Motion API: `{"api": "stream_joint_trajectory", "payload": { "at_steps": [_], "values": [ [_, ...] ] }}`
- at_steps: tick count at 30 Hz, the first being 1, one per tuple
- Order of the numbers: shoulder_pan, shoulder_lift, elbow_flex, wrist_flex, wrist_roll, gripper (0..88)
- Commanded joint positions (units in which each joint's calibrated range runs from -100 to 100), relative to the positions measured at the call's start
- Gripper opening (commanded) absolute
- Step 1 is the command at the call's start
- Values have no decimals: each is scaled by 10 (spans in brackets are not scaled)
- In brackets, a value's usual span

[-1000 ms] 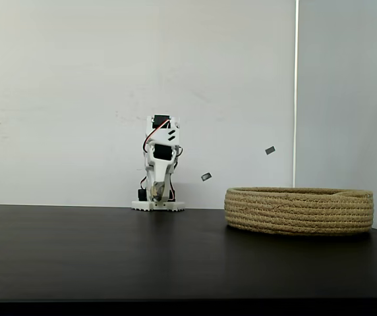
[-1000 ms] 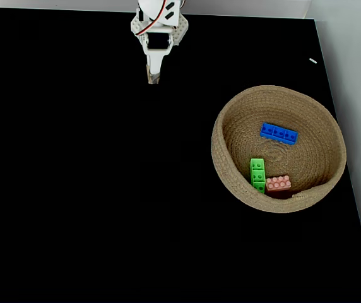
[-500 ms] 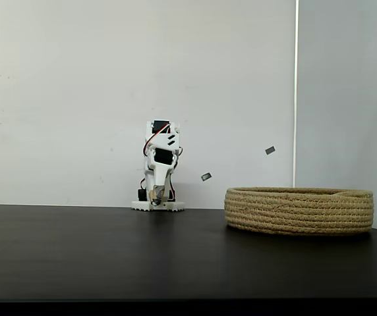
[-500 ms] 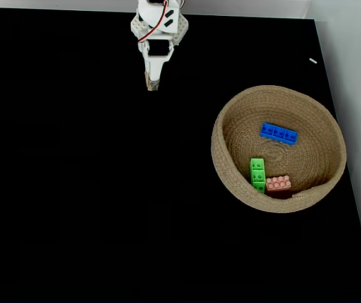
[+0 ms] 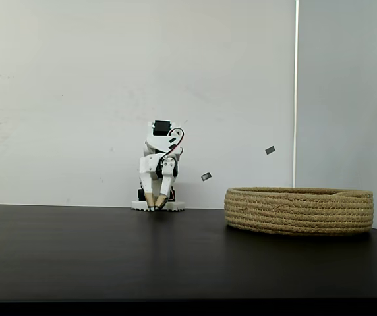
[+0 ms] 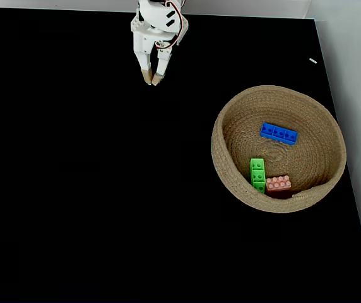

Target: Place the lego blocks in the tray

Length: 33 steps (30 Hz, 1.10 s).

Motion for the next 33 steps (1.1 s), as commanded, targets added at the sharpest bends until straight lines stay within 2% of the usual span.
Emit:
{"api": "stream_joint_trajectory", "payload": {
  "at_steps": [1,8,11,12,14,15,17,19,26,28,33],
  "values": [
    [-6,-5,11,20,58,8],
    [-6,-5,11,20,54,8],
    [-6,-5,11,-25,-3,7],
    [-6,-5,11,-73,-59,13],
    [-4,-5,5,-173,-225,89],
    [-3,-5,6,-218,-288,124],
    [-3,-5,11,-268,-350,144],
    [-2,-5,11,-270,-403,200],
    [16,-5,11,-263,-439,156],
    [16,-5,11,-263,-437,123],
    [15,-5,11,-263,-422,123]
  ]
}}
